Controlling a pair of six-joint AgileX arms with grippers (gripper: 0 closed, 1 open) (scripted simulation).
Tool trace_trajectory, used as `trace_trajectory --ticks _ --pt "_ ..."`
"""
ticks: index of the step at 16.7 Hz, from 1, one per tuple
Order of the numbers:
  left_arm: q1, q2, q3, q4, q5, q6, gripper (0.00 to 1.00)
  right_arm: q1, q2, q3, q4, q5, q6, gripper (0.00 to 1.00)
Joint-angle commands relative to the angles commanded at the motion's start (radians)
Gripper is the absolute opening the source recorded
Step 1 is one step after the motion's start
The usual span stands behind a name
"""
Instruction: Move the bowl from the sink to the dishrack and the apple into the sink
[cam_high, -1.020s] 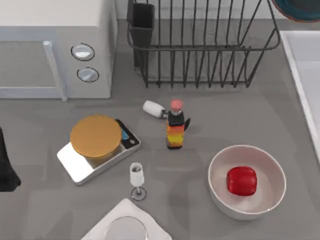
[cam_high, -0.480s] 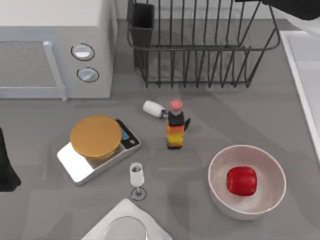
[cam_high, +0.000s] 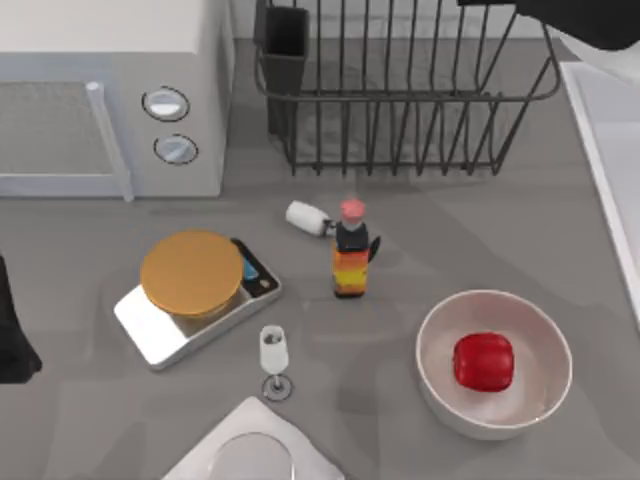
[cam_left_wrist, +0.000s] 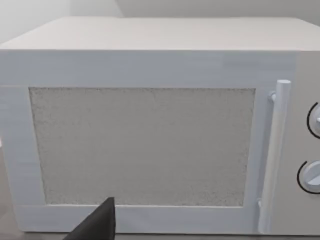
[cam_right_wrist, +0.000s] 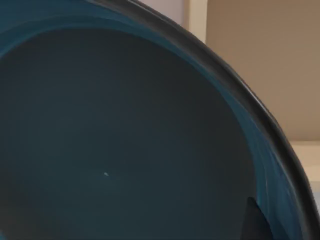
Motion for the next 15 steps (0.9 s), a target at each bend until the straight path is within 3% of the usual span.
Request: trace_trajectory --ticks 4,11,15 --pt "0.0 0.0 0.0 0.0 0.0 0.0 1.0 -0.029 0.074 -0.045 0.11 -0.016 -0.002 0.0" --pt "0.0 0.0 0.0 0.0 0.0 0.0 1.0 -0.118 0.301 -0.238 0.566 -0.109 -0.002 0.0" --pt "0.0 0.0 0.0 0.0 0.0 0.0 1.0 -0.156 0.37 -0.315 0.7 -0.149 -0.006 0.0"
